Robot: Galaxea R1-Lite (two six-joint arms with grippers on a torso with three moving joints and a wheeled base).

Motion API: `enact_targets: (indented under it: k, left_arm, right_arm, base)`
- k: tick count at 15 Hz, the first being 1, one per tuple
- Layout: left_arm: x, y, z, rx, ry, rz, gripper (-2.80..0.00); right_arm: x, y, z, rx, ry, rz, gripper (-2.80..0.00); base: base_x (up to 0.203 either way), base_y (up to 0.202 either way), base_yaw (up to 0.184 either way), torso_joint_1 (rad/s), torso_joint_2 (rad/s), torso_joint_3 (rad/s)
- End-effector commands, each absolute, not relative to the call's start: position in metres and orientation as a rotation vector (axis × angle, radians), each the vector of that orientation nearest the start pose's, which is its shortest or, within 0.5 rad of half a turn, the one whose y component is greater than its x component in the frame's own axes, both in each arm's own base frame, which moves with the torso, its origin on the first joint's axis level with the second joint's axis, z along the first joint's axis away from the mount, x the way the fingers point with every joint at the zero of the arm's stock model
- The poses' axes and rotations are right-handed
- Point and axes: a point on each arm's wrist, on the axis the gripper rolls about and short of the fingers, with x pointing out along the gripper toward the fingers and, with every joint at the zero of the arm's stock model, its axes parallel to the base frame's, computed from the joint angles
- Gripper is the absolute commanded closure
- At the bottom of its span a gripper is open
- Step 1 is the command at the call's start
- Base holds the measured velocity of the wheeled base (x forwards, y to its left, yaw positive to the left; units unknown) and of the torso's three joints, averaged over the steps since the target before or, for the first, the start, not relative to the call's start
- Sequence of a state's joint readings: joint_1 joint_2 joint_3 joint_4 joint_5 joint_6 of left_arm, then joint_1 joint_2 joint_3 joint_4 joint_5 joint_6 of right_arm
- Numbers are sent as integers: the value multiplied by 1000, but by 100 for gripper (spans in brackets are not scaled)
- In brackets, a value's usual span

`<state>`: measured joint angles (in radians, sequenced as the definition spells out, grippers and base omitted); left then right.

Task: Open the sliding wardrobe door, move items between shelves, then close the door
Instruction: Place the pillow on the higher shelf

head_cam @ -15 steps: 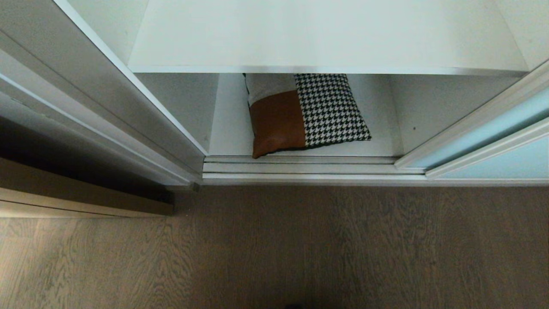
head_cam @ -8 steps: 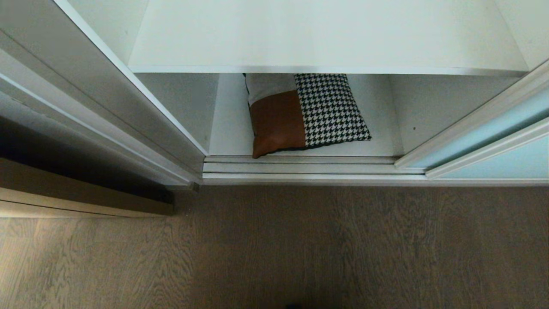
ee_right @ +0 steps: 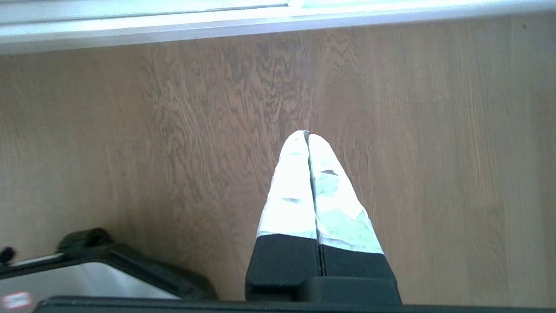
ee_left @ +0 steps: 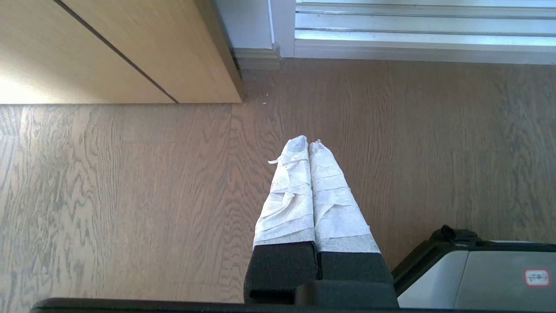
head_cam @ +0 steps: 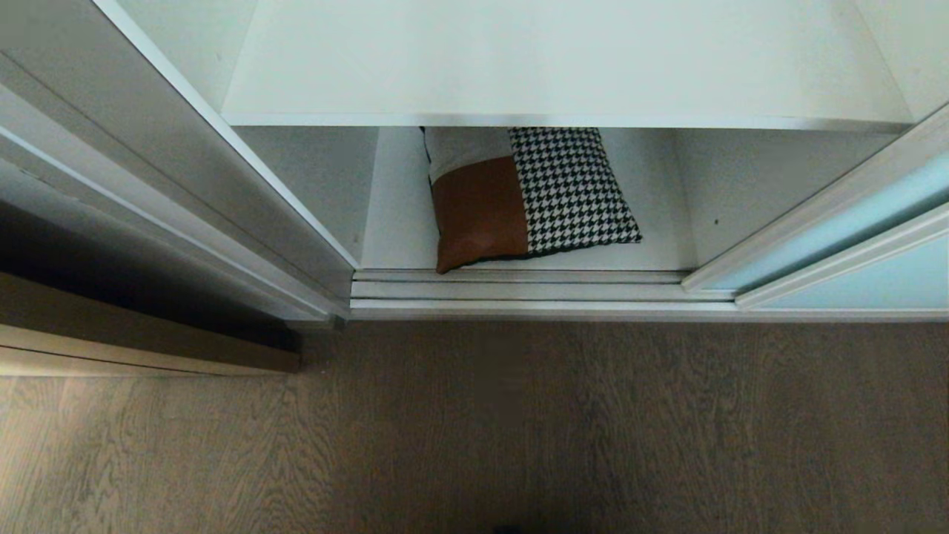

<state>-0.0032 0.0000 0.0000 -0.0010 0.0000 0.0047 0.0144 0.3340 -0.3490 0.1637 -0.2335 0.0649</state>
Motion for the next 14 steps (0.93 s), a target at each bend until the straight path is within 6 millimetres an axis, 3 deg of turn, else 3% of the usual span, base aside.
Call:
enact_targets:
  k: [1, 3, 5, 9, 14]
  left_arm:
    - [-23, 0, 76, 5, 0, -3, 0]
    - [-23, 0, 75, 6, 1, -3, 0]
    - [-23, 0, 75, 6, 1, -3, 0]
    - [-23, 0, 76, 5, 0, -3, 0]
    - [-23, 0, 75, 5, 2, -3, 0]
  right_arm:
    - [-9, -4, 129, -2, 47, -221, 0]
    - [-9, -4, 107, -45, -36, -201, 0]
    - [-15, -4, 99, -53, -92, -186, 0]
    - [-23, 0, 75, -32, 2, -18, 0]
    - [-23, 0, 75, -11, 3, -8, 0]
  base:
    - [0, 0, 0, 0, 0, 0]
    - [0, 0, 0, 0, 0, 0]
    - [0, 0, 0, 0, 0, 0]
    - [0, 0, 0, 0, 0, 0]
    - [0, 0, 0, 0, 0, 0]
